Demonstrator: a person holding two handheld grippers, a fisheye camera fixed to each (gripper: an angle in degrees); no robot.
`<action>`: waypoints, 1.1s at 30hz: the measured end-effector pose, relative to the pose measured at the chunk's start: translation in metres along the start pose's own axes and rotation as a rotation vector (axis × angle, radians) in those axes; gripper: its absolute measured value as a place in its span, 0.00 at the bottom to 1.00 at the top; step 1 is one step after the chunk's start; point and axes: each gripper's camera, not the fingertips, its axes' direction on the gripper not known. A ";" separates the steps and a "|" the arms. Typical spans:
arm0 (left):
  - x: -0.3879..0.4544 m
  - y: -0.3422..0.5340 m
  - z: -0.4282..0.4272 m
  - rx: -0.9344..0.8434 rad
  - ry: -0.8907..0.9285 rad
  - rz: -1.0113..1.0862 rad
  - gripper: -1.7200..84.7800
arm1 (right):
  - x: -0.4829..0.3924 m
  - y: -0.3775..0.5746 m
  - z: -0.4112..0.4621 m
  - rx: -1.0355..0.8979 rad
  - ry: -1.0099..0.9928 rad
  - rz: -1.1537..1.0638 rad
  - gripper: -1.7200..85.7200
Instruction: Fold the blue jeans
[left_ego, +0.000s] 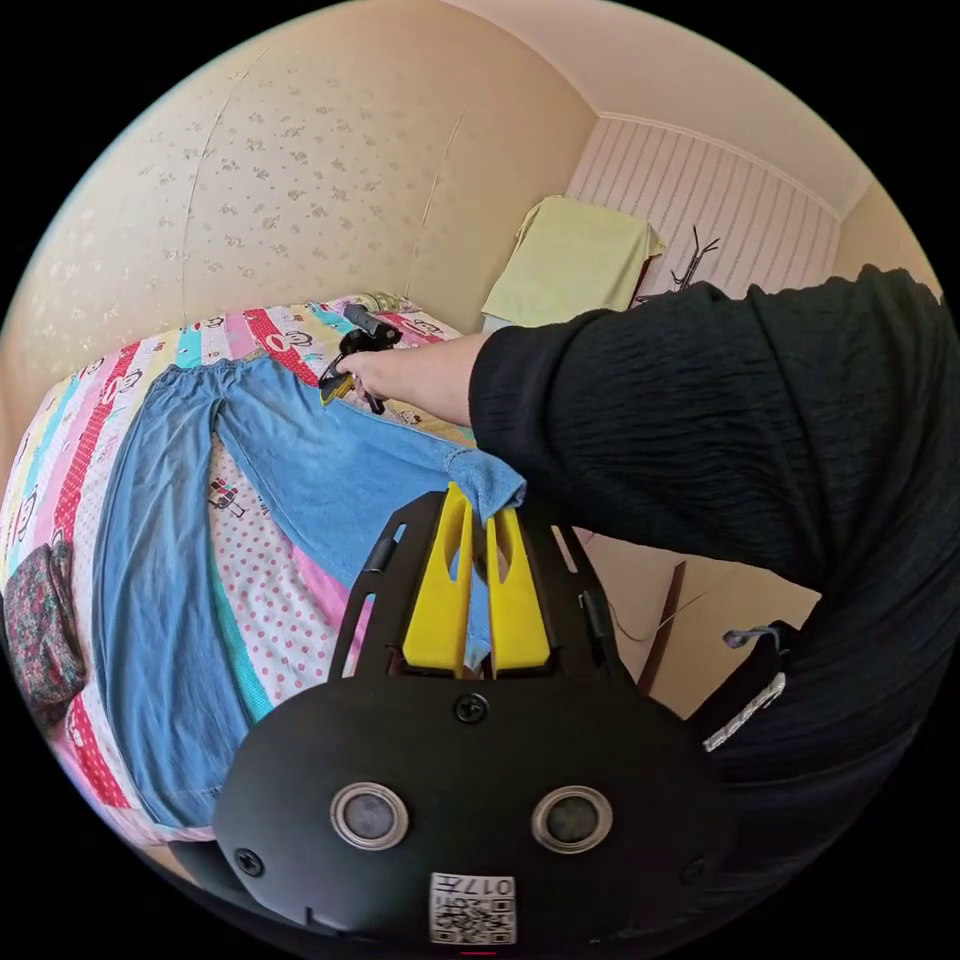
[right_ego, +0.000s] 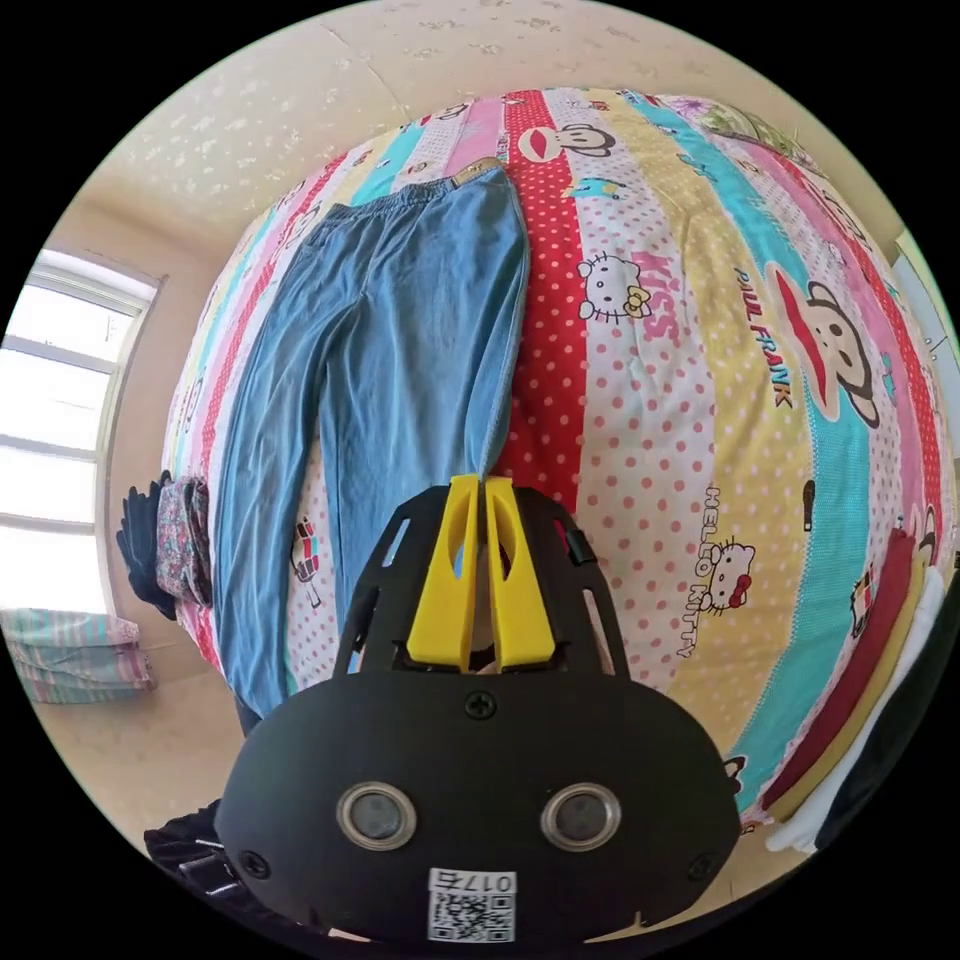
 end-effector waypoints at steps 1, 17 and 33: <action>-0.012 0.002 -0.015 0.029 -0.005 -0.023 0.01 | -0.006 -0.002 -0.007 0.027 -0.034 0.012 0.04; -0.215 0.204 -0.214 0.241 -0.391 -0.691 0.01 | -0.499 0.018 0.228 -0.205 0.393 -0.578 0.06; -0.345 0.262 -0.263 0.234 -0.156 -0.756 0.01 | -0.446 0.298 0.140 -0.060 0.064 -0.835 0.18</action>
